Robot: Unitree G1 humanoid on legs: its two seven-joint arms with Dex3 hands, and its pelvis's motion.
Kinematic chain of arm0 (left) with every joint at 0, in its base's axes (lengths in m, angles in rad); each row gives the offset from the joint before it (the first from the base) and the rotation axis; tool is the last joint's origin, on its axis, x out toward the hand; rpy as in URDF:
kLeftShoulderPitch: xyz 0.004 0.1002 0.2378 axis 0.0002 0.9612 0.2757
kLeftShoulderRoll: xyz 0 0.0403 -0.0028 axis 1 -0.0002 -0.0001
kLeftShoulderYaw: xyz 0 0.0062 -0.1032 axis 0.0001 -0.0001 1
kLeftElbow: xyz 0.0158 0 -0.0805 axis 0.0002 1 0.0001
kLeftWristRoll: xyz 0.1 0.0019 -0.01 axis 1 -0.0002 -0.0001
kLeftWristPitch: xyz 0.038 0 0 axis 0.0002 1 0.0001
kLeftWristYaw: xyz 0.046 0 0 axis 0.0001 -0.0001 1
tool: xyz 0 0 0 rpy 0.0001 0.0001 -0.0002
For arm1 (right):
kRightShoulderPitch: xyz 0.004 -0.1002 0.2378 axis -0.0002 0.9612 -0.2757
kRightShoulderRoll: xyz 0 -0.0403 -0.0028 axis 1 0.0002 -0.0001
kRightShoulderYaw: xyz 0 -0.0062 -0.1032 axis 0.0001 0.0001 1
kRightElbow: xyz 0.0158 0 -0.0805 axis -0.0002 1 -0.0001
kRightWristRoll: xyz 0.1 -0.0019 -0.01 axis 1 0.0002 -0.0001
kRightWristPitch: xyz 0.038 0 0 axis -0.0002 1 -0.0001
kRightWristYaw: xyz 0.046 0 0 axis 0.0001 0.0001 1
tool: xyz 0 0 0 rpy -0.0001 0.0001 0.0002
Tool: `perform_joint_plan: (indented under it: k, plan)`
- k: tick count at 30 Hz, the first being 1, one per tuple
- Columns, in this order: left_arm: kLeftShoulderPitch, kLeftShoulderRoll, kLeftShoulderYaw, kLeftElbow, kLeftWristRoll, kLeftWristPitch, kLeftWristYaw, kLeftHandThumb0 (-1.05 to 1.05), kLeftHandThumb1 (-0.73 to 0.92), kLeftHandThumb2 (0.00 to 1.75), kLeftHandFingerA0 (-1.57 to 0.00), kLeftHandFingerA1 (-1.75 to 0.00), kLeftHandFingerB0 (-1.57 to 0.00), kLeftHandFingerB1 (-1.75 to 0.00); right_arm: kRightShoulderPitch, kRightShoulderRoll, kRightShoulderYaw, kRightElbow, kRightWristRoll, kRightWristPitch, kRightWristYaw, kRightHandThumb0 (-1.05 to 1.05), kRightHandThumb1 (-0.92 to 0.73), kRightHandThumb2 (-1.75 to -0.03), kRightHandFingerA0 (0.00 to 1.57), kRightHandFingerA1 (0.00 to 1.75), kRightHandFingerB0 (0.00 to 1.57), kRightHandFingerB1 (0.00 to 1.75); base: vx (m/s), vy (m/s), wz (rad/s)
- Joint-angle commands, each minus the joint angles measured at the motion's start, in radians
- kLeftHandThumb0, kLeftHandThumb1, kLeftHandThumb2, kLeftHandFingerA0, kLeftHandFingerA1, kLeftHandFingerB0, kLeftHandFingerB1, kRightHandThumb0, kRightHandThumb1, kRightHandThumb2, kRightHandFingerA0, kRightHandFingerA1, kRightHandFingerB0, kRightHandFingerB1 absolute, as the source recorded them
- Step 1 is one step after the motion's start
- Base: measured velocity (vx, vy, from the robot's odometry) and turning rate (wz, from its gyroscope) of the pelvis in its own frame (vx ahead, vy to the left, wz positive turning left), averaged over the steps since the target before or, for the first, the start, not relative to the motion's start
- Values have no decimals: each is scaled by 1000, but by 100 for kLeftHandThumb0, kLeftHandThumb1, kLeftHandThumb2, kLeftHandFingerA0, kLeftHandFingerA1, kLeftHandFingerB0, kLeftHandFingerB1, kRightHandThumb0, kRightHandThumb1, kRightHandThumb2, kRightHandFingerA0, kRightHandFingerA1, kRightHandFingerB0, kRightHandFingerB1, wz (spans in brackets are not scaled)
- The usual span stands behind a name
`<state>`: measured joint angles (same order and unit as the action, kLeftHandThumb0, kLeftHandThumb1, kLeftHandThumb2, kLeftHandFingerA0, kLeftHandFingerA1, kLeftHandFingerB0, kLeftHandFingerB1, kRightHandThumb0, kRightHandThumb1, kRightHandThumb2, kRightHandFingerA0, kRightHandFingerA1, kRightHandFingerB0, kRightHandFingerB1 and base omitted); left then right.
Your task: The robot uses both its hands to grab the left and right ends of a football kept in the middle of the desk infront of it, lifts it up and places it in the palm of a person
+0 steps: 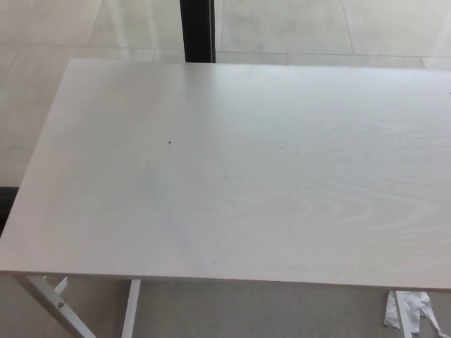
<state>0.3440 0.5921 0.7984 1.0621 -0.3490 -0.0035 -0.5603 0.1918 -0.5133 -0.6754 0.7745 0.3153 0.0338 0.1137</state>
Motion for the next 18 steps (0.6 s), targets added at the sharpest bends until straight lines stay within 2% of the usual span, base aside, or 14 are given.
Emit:
perform_joint_plan:
  k: [1,2,3,4,5,9,14,15,18]
  plan:
    - [22,10,11,-42,-54,-18,-43,-80,82,66,-22,-67,-6,-34,6,-24,1,20,-5,-50,16,-78,-82,-65,30,65,13,30,0,0,0]
    - [11,13,21,-26,-65,-11,-30,-78,82,66,-27,-66,-7,-32,8,-25,2,13,-9,-46,6,-78,-85,-66,29,60,12,28,0,0,0]
    - [5,11,20,-18,-65,-12,-25,-79,82,66,-28,-68,-7,-32,4,-28,0,18,-8,-50,7,-79,-67,-103,25,61,8,35,0,0,0]
    - [-2,9,18,-8,-64,-15,-20,-79,82,66,-28,-68,-7,-32,-1,-34,-3,27,-6,-56,10,-79,-67,-103,25,61,8,35,0,0,0]
    - [-4,6,20,-11,-70,-8,-15,-79,81,66,-29,-69,-7,-32,-2,-34,-5,28,-2,-58,15,-79,-85,-66,26,57,10,26,0,0,0]
    - [15,4,16,-42,-81,6,-29,-79,80,65,-26,-67,-6,-32,-2,-32,1,29,-6,-58,9,-82,-85,-67,28,57,10,26,0,0,0]
    - [3,18,-7,-34,-64,-35,-17,-83,83,66,-29,-66,-9,-33,-17,-14,-10,30,9,-62,-2,-82,-85,-66,24,55,10,29,0,0,0]
    - [2,20,-4,-31,-71,-32,-21,-85,66,103,-31,-68,-3,-41,-21,-14,-12,40,12,-70,3,-82,-85,-66,24,56,9,29,0,0,0]
    - [-6,21,-1,-24,-79,-24,-14,-83,64,101,-31,-67,-5,-43,-28,-17,-9,46,8,-74,1,-82,-85,-67,24,56,7,28,0,0,0]
